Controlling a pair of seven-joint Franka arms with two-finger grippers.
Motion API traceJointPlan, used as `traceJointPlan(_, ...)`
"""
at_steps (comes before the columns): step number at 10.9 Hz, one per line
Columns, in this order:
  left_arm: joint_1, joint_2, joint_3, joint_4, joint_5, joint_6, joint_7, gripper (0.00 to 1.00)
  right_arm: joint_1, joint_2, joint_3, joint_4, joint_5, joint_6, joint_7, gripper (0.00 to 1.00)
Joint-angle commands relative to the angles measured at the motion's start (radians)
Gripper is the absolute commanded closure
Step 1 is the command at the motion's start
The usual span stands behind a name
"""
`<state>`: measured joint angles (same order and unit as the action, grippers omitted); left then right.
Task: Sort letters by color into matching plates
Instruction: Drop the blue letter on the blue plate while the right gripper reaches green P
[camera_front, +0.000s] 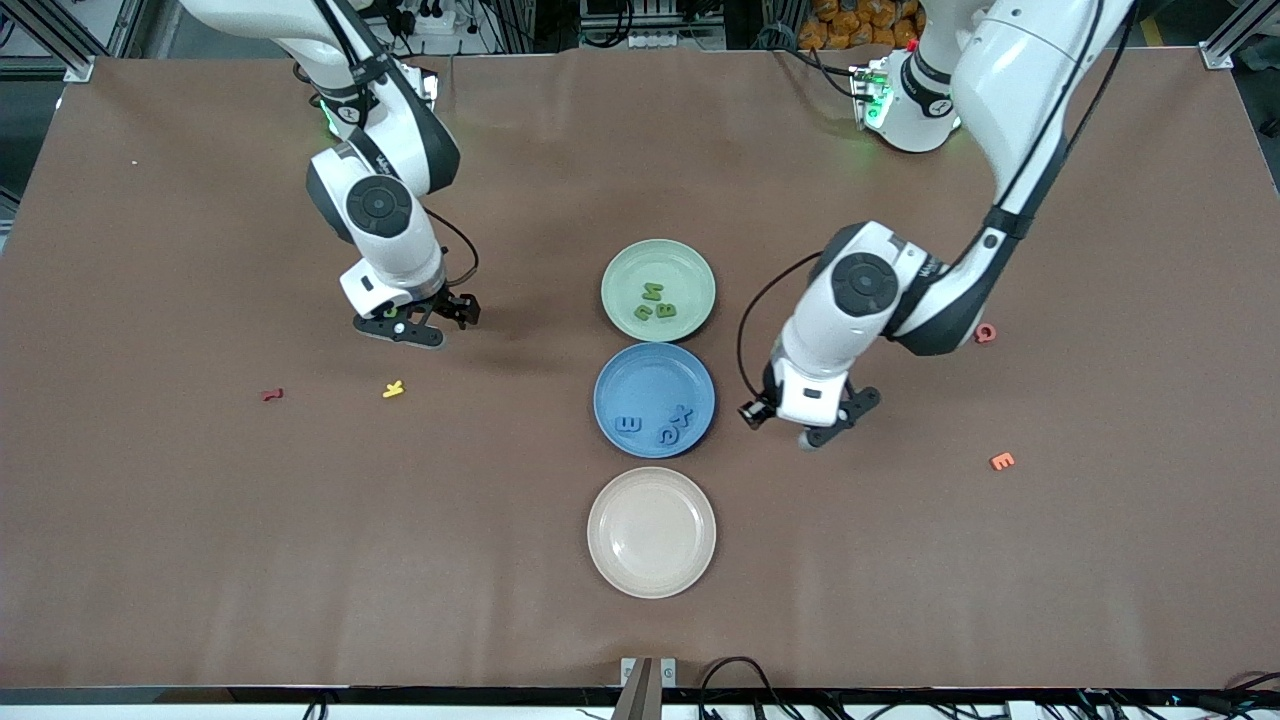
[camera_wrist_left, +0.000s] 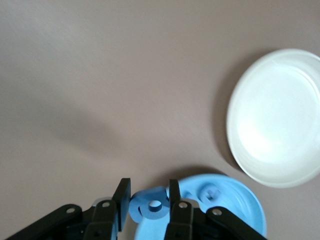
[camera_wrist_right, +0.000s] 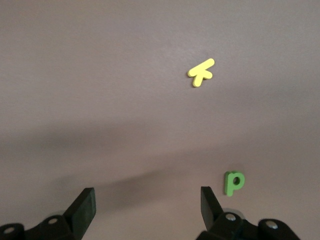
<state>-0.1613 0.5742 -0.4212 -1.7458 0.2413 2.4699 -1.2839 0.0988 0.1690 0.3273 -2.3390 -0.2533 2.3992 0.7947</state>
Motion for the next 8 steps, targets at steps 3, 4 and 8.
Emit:
traceJointPlan(3,-0.167,0.107,0.012,0.153,-0.014,-0.012,-0.051,1.00,-0.034,-0.060,-0.137,-0.201,-0.004,0.236,-0.215,0.07)
traceJointPlan(4,-0.181,0.105,0.012,0.153,-0.014,-0.011,-0.051,1.00,-0.037,-0.059,-0.149,-0.223,-0.004,0.277,-0.215,0.08)
traceJointPlan(8,-0.193,0.078,0.021,0.153,0.058,-0.115,-0.008,0.00,-0.053,-0.059,-0.160,-0.284,-0.004,0.352,-0.216,0.14)
